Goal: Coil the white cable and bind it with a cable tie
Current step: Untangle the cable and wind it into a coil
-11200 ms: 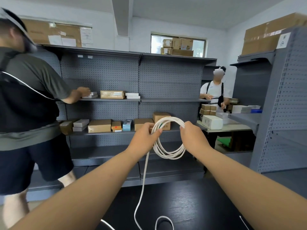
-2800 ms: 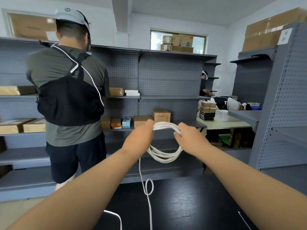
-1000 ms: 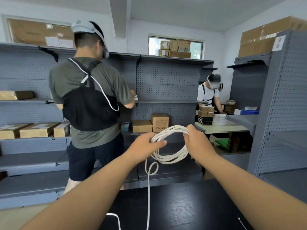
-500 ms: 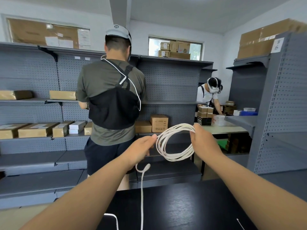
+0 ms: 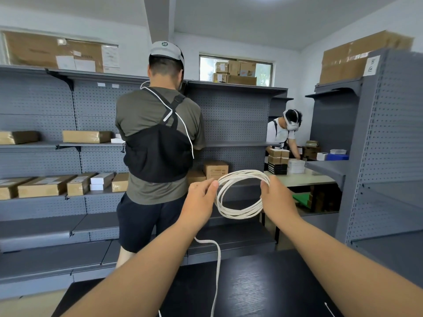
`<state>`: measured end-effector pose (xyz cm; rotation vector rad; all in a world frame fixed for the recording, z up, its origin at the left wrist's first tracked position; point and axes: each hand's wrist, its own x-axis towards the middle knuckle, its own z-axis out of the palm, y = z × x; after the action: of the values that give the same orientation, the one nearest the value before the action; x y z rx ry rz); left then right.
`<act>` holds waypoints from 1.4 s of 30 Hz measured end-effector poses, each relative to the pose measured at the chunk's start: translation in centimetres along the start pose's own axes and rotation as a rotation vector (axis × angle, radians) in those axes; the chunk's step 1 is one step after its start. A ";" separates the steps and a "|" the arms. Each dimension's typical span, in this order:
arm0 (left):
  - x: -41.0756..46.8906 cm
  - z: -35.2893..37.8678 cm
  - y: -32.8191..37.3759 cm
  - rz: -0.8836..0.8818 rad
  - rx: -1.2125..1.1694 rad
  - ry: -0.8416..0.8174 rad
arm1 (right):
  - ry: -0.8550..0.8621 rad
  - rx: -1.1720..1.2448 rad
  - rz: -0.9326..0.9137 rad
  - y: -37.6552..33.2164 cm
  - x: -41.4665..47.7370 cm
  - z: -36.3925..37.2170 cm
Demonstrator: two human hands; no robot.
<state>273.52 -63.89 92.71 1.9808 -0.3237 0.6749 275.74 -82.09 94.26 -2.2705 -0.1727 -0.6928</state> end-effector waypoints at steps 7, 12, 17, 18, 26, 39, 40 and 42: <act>-0.1 1.4 1.0 -0.128 -0.176 0.054 | 0.012 0.100 0.069 0.0 0.3 -0.3; 0.1 2.5 1.4 -0.216 -0.231 0.062 | -0.018 0.178 0.180 0.3 0.8 -0.3; 1.1 3.3 1.7 -0.127 0.065 0.045 | -0.017 0.249 0.220 0.9 2.1 -0.4; 1.4 3.6 1.7 -0.123 0.110 0.063 | -0.028 0.264 0.227 1.1 2.4 -0.3; 2.8 5.2 1.8 -0.063 0.552 0.106 | -0.269 0.553 0.373 3.3 4.0 -0.8; 5.6 6.6 4.5 0.169 1.140 -0.203 | -0.336 -0.313 -0.402 4.5 5.6 -4.1; 5.6 6.8 4.5 0.158 1.145 -0.234 | -0.338 -0.329 -0.448 4.4 5.5 -4.0; 5.2 7.4 4.8 0.180 1.196 -0.290 | -0.335 -0.352 -0.527 4.3 5.1 -3.8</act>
<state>277.80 -72.33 96.54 3.2375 -0.2947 0.7764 279.83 -88.19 96.49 -2.6971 -0.8966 -0.6311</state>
